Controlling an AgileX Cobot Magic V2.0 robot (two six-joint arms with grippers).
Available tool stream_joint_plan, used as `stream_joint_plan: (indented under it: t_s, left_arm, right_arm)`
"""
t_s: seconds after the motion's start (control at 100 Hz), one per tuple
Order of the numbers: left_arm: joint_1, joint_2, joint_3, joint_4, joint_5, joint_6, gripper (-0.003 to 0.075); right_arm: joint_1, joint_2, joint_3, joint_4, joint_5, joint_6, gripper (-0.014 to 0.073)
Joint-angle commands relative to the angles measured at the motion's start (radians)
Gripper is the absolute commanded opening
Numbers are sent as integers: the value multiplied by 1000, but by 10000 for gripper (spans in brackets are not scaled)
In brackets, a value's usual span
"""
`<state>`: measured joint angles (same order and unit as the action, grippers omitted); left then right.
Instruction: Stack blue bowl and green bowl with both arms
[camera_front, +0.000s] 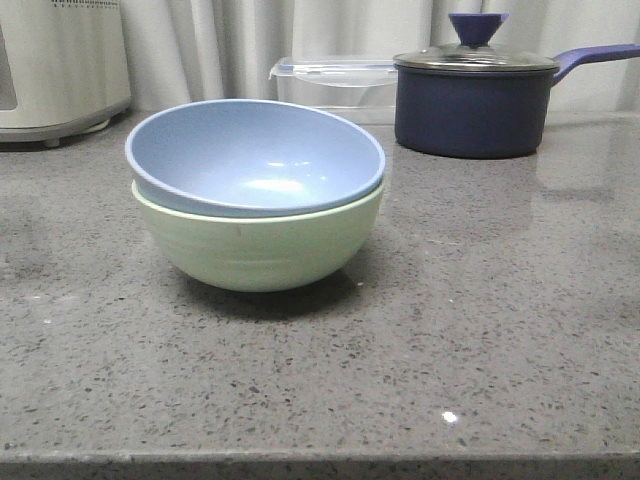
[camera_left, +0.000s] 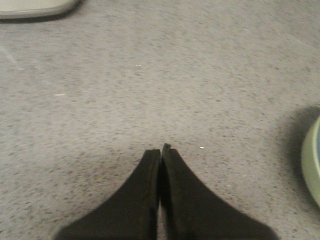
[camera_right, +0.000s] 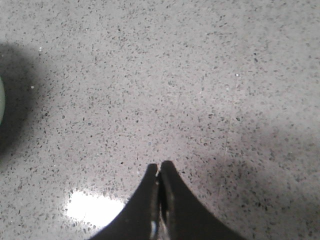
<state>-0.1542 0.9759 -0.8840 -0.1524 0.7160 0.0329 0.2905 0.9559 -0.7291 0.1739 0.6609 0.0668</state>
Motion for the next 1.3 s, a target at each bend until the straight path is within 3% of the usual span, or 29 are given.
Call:
stream_joint_plan:
  t_s: [0.0, 0.66, 1.06, 1.29]
  left_arm:
    - [22, -62, 15, 4, -93, -10, -20]
    - [57, -479, 358, 26, -263, -10, -20]
    - [57, -725, 464, 26, -295, -10, -20]
    - [57, -780, 471, 28, -312, -10, -20]
  right_arm:
    - [-6, -58, 3, -7, -81, -5, -68]
    - [-6, -465, 230, -24, -189, -5, -68]
    - [-6, -704, 249, -66, -201, -6, -68]
    - [-6, -745, 249, -66, -180, -6, -68]
